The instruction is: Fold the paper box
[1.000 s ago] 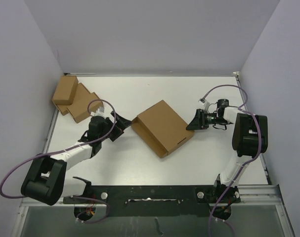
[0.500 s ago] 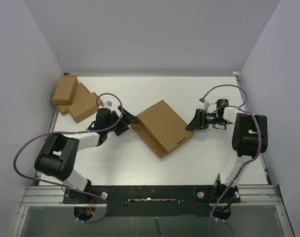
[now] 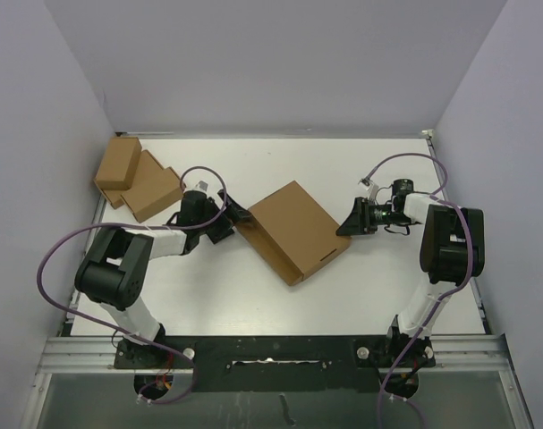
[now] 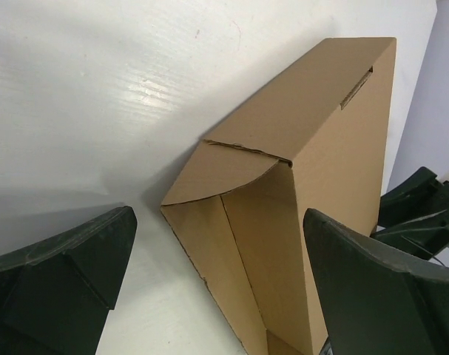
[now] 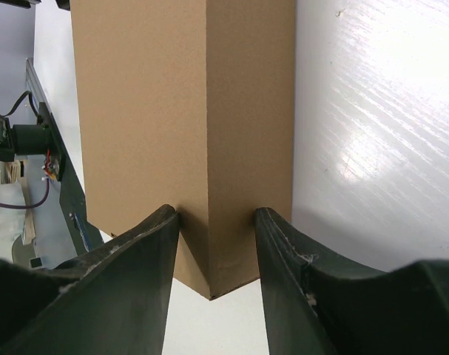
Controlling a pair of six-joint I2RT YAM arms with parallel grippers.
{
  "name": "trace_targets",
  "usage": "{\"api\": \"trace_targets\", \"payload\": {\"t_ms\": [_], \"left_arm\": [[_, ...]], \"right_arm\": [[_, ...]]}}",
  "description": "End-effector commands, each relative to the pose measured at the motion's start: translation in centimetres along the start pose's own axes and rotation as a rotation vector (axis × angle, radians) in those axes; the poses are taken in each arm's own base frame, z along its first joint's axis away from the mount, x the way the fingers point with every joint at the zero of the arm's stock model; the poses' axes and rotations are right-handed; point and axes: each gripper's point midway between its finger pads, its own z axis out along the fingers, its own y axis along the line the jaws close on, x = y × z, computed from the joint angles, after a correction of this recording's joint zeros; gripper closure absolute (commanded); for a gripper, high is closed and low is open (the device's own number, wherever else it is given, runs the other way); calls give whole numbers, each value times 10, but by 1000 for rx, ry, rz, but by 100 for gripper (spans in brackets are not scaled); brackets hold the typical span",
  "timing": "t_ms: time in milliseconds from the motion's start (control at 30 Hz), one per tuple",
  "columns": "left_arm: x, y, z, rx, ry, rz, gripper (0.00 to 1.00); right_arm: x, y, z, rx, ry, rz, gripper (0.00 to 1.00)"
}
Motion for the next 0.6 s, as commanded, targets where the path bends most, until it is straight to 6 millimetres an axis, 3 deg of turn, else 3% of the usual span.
{"api": "trace_targets", "payload": {"t_ms": [0, 300, 367, 567], "left_arm": [[-19, -14, 6, 23, -46, 44, 2], [-16, -7, 14, 9, -35, 31, 2], [-23, -15, 18, 25, -47, 31, 3], [-23, -14, 23, 18, -44, 3, 6]], "right_arm": [[6, -18, 6, 64, 42, -29, 57], [6, -18, 6, 64, 42, -28, 57], [7, -18, 6, 63, 44, -27, 57], [7, -18, 6, 62, 43, -27, 57]]}}
